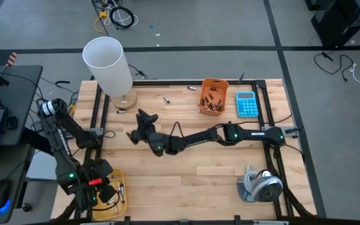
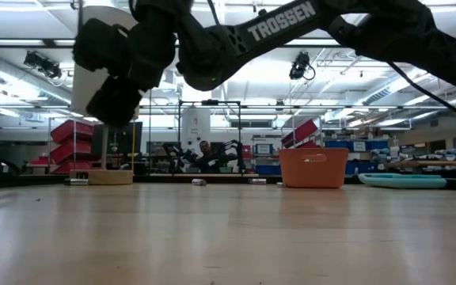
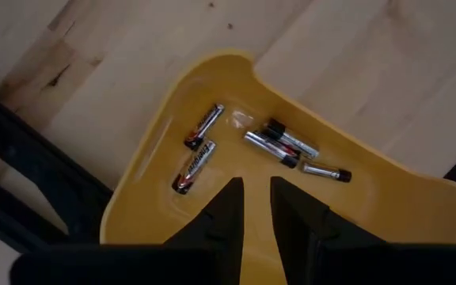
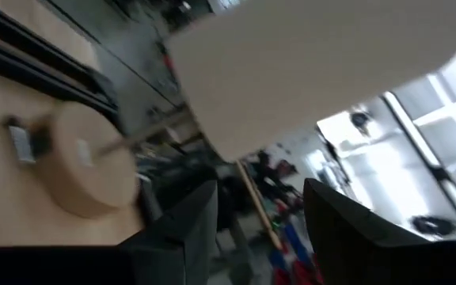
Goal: Sort batteries
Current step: Put the silver battery into the yellow bin
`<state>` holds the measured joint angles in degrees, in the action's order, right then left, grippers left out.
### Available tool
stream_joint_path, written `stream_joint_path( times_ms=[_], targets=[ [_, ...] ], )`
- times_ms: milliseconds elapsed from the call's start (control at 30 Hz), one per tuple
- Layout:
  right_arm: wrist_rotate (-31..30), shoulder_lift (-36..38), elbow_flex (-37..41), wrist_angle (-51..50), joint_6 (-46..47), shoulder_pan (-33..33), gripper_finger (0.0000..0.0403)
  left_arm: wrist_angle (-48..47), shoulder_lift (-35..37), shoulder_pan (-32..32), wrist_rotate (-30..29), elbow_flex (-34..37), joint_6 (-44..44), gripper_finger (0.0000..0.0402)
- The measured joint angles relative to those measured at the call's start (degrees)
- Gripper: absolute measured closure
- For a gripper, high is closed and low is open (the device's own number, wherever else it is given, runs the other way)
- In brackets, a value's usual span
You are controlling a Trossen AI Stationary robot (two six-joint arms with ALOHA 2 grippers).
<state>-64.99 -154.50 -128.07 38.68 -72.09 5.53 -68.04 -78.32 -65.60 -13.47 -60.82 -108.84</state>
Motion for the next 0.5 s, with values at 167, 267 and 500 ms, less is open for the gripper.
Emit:
stream_joint_path(
  times_ms=[167, 267, 500],
  targets=[
    [-1.86, 0.00, 0.02, 11.75, -10.91, -1.52, 0.0233, -0.58, 0.00, 0.00, -0.02, -0.01, 0.00, 0.0334],
    [-2.43, 0.00, 0.02, 23.19, -20.56, -1.72, 0.0233, -1.15, 0.00, 0.00, -1.59, -0.02, -0.01, 0.0334],
    [-1.49, 0.48, -0.04, 50.50, -45.60, -1.86, 0.0236, -4.40, 0.00, 0.02, -11.14, -0.02, 0.02, 0.0334]
  ],
)
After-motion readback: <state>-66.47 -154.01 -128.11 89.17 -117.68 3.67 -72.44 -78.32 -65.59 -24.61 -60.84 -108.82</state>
